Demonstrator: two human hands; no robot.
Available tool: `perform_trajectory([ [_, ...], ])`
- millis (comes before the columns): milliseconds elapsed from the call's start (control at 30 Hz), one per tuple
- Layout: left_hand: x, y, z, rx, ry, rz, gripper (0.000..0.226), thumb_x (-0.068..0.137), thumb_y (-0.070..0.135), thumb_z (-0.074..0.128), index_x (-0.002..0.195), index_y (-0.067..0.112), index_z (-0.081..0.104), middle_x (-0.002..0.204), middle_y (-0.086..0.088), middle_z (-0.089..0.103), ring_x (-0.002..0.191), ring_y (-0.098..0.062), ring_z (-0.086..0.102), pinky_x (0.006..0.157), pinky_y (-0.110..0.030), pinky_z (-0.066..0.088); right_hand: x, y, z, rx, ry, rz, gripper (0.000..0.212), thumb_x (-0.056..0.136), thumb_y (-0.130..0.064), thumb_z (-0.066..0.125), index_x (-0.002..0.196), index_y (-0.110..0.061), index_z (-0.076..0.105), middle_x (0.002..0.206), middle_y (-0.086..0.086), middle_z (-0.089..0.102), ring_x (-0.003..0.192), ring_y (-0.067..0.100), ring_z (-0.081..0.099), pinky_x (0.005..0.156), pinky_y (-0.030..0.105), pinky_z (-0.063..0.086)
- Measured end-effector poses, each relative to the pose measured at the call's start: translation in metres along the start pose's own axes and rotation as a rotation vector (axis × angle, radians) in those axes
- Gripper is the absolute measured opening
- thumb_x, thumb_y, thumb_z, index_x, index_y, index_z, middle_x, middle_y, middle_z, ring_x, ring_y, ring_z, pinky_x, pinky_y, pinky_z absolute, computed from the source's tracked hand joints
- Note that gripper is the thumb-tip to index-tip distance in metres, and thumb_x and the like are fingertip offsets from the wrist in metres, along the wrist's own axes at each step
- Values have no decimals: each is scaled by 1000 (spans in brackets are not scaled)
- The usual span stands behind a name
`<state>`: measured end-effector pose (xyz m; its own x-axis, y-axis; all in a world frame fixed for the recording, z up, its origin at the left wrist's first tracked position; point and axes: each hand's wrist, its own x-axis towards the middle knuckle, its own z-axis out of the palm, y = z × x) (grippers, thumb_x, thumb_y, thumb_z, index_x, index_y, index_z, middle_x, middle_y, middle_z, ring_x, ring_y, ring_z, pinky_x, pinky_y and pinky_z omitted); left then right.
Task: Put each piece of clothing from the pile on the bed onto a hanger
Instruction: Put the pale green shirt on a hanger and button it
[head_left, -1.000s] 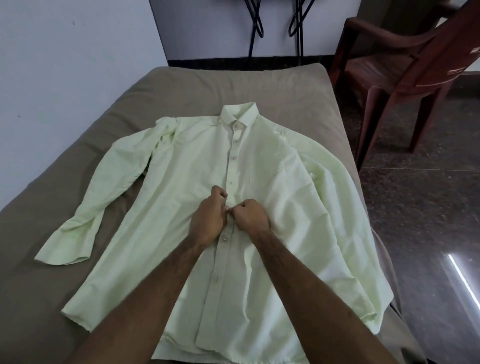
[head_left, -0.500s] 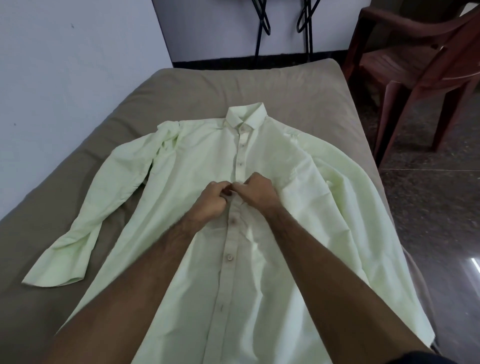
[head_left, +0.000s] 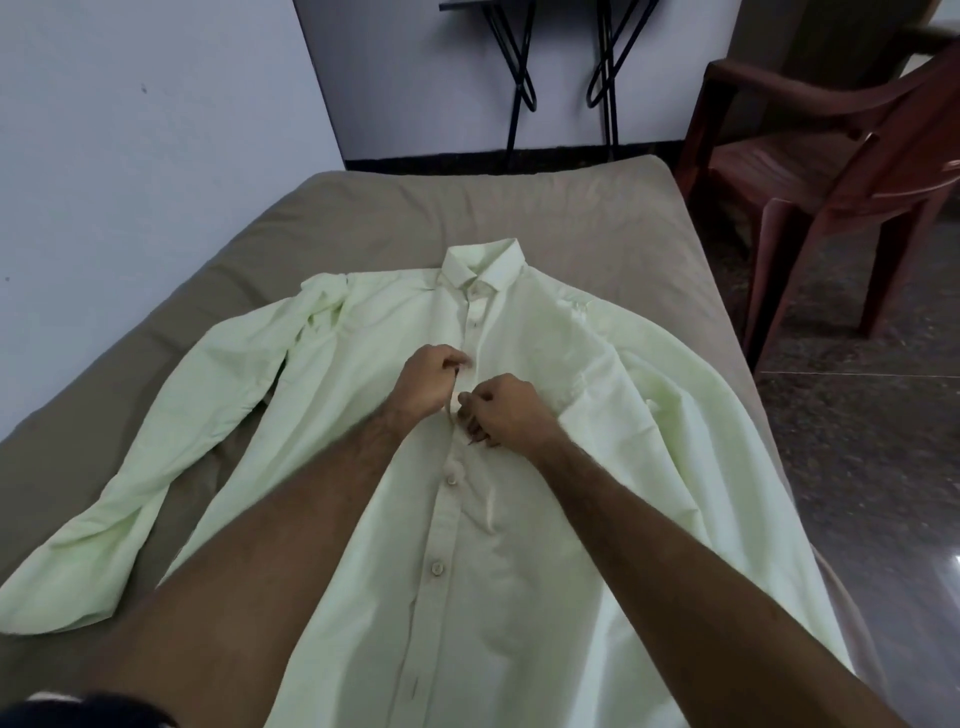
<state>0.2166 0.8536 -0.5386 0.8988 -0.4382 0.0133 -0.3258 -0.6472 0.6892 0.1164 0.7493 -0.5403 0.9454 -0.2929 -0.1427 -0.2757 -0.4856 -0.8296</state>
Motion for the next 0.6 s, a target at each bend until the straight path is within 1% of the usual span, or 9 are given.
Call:
perform_trajectory([
  [67, 15, -2, 7, -81, 8, -19, 43, 87, -9, 46, 116, 9, 72, 117, -6, 72, 112, -19, 65, 100, -25, 47, 18, 1, -7, -89, 98, -52, 18, 89, -11, 59, 91, 0, 73, 88, 14, 74, 87, 30, 70, 79, 34, 56],
  [133, 22, -3, 14, -267, 58, -69, 50, 80, -13, 41, 110, 14, 71, 108, -5, 73, 105, -20, 67, 98, -34, 52, 37, -1, -9, -114, 216, -68, 21, 86, -12, 62, 104, -1, 66, 100, 15, 70, 99, 31, 65, 86, 37, 52],
  [200, 22, -7, 18, -428, 109, -110, 59, 75, -18, 31, 112, 13, 65, 104, -6, 70, 101, -21, 67, 89, -27, 55, 51, -7, -5, -172, 250, -39, 40, 85, -29, 69, 112, -2, 57, 109, 15, 67, 105, 32, 63, 86, 37, 52],
  [267, 23, -16, 20, -489, 159, -120, 63, 74, -22, 26, 116, 9, 62, 107, -6, 66, 103, -18, 62, 81, -18, 53, 63, -13, 5, -362, 236, 5, 54, 84, -42, 70, 119, -6, 51, 117, 12, 63, 109, 30, 63, 81, 34, 47],
  [367, 28, -26, 21, -385, 143, -104, 57, 78, -17, 34, 116, 10, 66, 115, -4, 66, 108, -15, 61, 81, -22, 53, 71, -13, 19, -523, 305, -13, 36, 93, -33, 61, 119, -11, 51, 119, 8, 64, 108, 27, 65, 73, 32, 41],
  [433, 31, -30, 22, -275, 116, -49, 46, 82, -12, 46, 114, 10, 71, 113, -3, 70, 107, -15, 64, 88, -28, 56, 72, -9, 21, -532, 331, -49, 28, 96, -26, 55, 118, -8, 53, 119, 12, 65, 109, 29, 65, 78, 33, 45],
  [500, 33, -32, 23, -214, 113, -12, 33, 86, -5, 60, 113, 8, 73, 111, -6, 72, 104, -16, 66, 92, -31, 55, 70, -4, 13, -460, 314, -55, 28, 95, -23, 54, 116, -4, 55, 118, 15, 65, 110, 33, 63, 84, 34, 47],
  [533, 33, -33, 24, -180, 115, 4, 29, 85, 2, 68, 112, 9, 74, 111, -6, 71, 102, -16, 65, 92, -30, 55, 69, -1, 7, -386, 308, -28, 28, 93, -23, 55, 113, -3, 58, 114, 17, 66, 109, 34, 63, 83, 33, 46],
  [600, 34, -36, 29, -95, 144, 23, 28, 78, 17, 82, 105, 18, 75, 108, -5, 68, 95, -14, 63, 88, -31, 54, 71, 7, -4, -193, 296, 45, 20, 86, -22, 59, 93, -4, 62, 96, 17, 69, 100, 35, 66, 76, 30, 46],
])
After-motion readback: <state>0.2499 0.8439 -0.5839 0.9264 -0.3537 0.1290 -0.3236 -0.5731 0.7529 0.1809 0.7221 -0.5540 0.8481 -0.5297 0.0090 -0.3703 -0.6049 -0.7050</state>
